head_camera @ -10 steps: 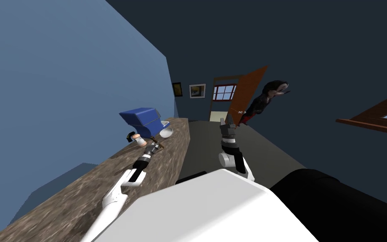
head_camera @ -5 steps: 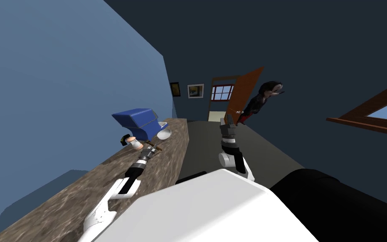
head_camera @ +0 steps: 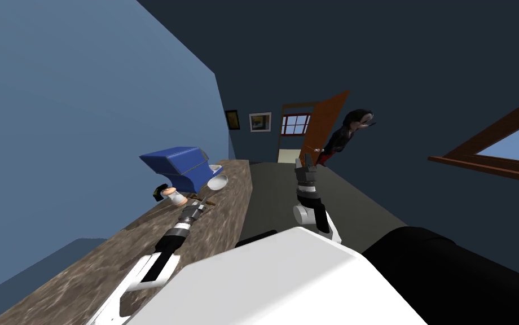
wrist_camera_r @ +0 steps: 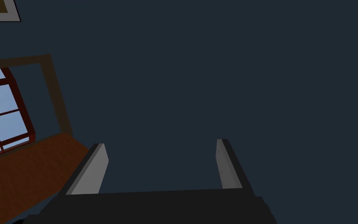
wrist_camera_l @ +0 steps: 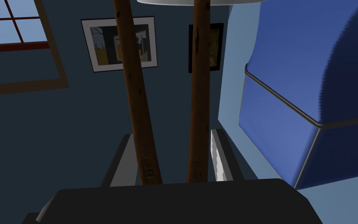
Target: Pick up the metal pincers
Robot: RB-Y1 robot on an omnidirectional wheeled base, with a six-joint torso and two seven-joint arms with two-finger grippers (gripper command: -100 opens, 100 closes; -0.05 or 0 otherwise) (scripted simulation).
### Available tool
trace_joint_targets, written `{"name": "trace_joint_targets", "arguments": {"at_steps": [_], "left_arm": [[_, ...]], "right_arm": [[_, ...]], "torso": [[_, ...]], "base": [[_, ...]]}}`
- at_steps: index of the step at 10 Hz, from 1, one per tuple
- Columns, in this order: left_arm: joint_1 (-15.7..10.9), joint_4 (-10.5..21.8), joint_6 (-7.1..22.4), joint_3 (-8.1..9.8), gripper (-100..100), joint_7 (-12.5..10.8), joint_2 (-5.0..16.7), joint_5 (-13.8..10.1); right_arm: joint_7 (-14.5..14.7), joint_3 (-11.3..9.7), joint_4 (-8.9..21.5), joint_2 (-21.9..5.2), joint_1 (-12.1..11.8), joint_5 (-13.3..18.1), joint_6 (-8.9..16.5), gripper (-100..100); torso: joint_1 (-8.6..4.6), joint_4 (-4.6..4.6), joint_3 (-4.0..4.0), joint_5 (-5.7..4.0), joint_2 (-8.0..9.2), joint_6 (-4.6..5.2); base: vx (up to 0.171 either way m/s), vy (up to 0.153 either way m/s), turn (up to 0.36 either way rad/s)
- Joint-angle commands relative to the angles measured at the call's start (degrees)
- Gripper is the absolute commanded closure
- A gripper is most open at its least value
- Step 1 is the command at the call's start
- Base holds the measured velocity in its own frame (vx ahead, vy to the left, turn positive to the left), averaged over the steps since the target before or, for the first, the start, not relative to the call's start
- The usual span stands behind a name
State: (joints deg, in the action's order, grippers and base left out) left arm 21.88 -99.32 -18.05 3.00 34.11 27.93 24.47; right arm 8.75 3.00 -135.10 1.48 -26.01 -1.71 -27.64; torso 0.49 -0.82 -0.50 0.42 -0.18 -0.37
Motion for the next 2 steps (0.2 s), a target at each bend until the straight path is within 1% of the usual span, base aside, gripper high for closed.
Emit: {"name": "trace_joint_targets", "arguments": {"at_steps": [1, 2], "left_arm": [[0.0, 0.0, 0.0, 0.00, 100, 0.0, 0.0, 0.0], [0.1, -0.2, 0.0, -0.01, 0, 0.0, 0.0, 0.0]], "right_arm": [[0.0, 0.0, 0.0, 0.0, 0.0, 0.0, 0.0, 0], [0.0, 0.0, 0.0, 0.0, 0.0, 0.0, 0.0, 0]], "torso": [[0.00, 0.00, 0.00, 0.00, 0.00, 0.00], [-0.01, 0.00, 0.02, 0.01, 0.03, 0.00]], "base": [[0.006, -0.001, 0.003], [0.000, 0.000, 0.000]]}}
